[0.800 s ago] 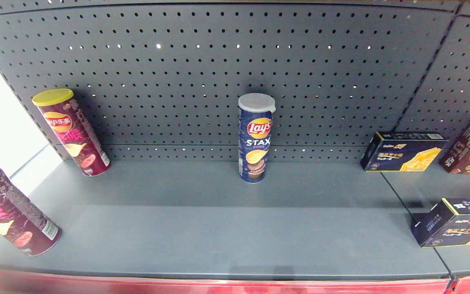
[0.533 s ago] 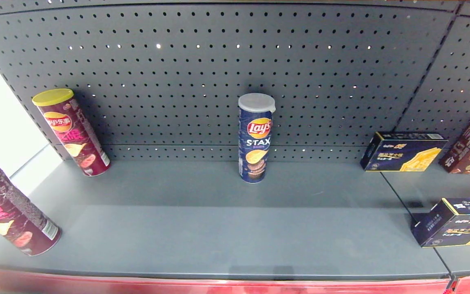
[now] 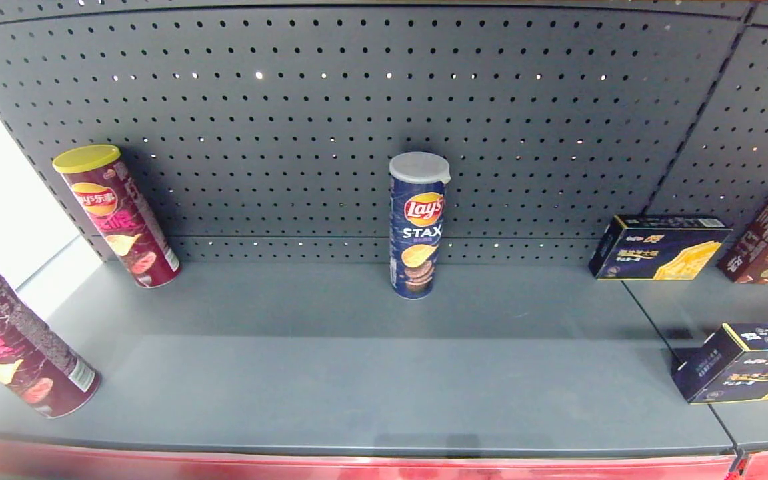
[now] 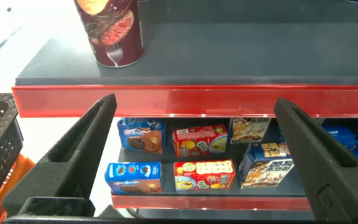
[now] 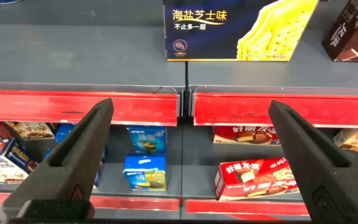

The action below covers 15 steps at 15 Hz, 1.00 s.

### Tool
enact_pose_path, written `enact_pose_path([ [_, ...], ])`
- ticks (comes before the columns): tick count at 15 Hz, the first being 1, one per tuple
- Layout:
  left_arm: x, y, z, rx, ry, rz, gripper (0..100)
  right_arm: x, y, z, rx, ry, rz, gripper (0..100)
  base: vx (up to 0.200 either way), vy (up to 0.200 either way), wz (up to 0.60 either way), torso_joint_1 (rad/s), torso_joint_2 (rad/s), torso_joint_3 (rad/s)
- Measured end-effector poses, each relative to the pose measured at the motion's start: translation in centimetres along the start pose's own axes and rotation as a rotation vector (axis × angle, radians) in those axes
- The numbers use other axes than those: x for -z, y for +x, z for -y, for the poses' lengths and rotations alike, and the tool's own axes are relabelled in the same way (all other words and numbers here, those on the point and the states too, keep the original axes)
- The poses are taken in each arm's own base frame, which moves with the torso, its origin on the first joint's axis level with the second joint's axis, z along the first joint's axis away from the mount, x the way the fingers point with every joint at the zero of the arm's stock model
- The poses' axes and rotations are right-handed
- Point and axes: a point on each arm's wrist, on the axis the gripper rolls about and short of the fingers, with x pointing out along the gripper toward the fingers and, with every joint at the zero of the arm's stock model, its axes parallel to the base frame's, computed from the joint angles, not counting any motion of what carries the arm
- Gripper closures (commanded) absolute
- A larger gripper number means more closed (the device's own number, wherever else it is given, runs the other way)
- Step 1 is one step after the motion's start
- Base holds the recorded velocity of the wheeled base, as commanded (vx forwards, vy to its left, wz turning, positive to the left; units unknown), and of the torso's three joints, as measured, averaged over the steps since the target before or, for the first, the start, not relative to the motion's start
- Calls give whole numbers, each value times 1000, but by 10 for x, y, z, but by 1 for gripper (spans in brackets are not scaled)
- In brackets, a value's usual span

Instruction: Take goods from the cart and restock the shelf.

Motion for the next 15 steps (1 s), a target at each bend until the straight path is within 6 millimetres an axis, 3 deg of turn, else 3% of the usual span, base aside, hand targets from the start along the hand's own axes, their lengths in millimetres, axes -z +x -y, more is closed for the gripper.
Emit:
enact_pose_path([
  [5,0,0,0,0,0,0,0,0,0,0,0,1,0,0,0,0,0,0,0,0],
  [12,0,0,0,0,0,-1,0,0,0,0,0,1,0,0,0,0,600,4,2,4],
  [15,0,0,0,0,0,0,0,0,0,0,0,0,-1,0,0,0,0,0,0,0],
])
